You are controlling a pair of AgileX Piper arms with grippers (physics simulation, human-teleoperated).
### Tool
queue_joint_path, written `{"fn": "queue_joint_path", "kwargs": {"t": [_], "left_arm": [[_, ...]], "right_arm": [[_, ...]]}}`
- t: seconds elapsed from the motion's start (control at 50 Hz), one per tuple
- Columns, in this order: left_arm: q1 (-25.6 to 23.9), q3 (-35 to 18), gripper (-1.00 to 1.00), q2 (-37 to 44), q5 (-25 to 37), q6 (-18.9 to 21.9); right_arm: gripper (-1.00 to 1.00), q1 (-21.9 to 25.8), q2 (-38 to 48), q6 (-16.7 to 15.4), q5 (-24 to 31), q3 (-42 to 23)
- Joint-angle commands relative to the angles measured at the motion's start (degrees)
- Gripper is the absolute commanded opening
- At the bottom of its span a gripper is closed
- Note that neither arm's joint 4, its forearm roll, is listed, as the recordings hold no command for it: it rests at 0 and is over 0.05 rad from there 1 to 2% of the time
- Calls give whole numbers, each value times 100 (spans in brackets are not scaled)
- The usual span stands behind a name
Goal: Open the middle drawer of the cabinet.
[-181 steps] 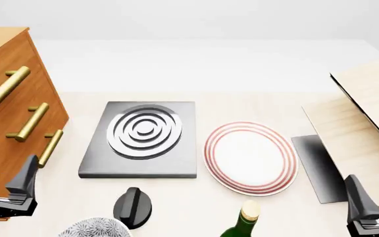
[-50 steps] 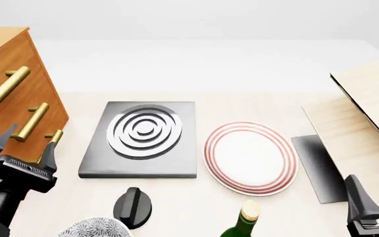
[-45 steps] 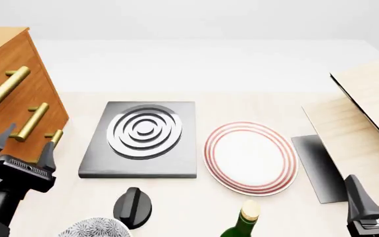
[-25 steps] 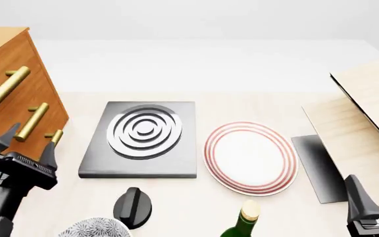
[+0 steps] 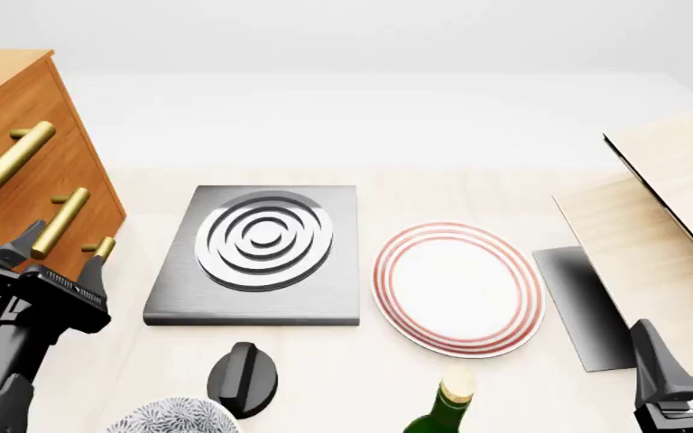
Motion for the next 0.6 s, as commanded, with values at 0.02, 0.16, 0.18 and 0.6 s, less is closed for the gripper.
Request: {"fn": "queue_joint_path", "kwargs": {"t": [0.02,0.16,0.18,0.6], "left_arm": [[168,-221,100,20,0,-145],[284,-298,100,153,1,-173],[324,-318,100,176,1,-192],[593,-564,100,478,1,-274]], "right_arm": [[100,5,-11,15,3,3],[100,21,-11,10,-3,3],[100,0,-11,17,3,3],[100,12,-11,14,-1,3]]}}
